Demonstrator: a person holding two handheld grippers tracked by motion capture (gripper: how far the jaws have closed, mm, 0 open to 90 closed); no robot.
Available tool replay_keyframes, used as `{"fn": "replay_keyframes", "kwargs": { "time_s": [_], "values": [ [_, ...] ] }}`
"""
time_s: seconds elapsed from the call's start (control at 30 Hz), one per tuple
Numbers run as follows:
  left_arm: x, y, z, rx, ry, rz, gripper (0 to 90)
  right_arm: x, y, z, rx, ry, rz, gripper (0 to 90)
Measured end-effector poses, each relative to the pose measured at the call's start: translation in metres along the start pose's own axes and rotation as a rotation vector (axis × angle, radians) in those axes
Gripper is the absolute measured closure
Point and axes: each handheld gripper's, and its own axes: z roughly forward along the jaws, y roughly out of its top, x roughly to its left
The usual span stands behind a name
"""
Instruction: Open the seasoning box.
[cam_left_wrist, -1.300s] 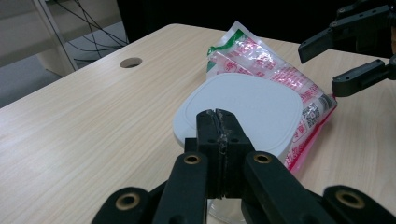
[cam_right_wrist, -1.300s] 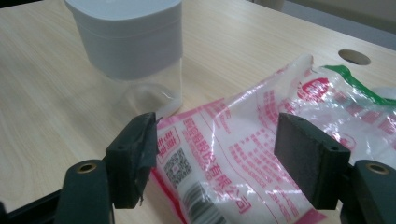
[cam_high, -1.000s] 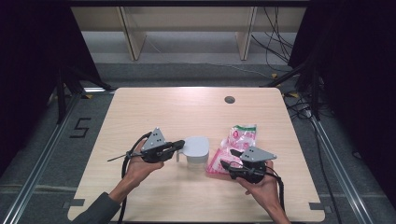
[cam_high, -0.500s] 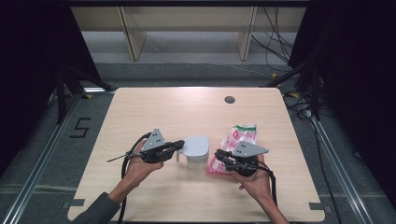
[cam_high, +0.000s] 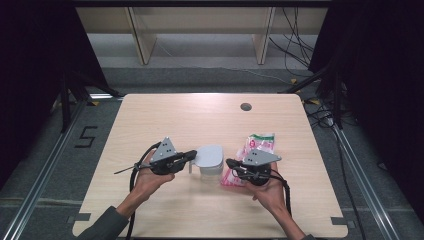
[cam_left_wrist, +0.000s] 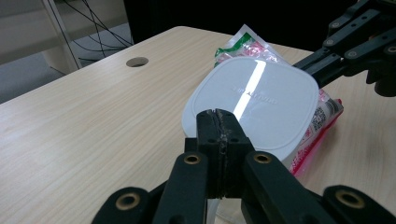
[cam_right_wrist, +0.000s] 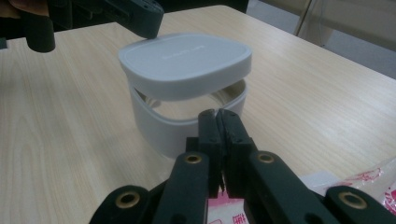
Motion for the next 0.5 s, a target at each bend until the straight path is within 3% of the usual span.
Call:
{"fn": "replay_keyframes", "kwargs": {
  "time_s": [0.07,0.1,0.13,0.23,0.47,0.5],
  "values": [
    [0.001,0.000,0.000,-0.004,-0.003,0.002,88.6,0.001,0.001,0.000,0.001,0.003,0.012,89.3],
    [0.002,-0.001,0.001,-0.009,-0.008,0.007,88.6,0.000,0.002,0.001,-0.006,0.000,-0.012,89.4],
    [0.000,-0.001,0.000,-0.007,0.001,-0.027,88.6,0.001,0.002,0.002,-0.006,0.005,-0.012,89.5],
    [0.000,-0.001,0.001,-0.008,-0.004,-0.012,88.7,0.002,0.004,0.003,-0.004,0.011,-0.017,89.8],
    [0.000,-0.002,0.001,-0.009,-0.004,-0.019,88.6,0.005,0.010,0.007,-0.012,0.008,-0.019,90.0],
    [0.000,-0.002,0.000,-0.004,0.000,-0.019,88.6,0.005,0.011,0.007,-0.013,0.015,-0.038,90.0]
  ]
}}
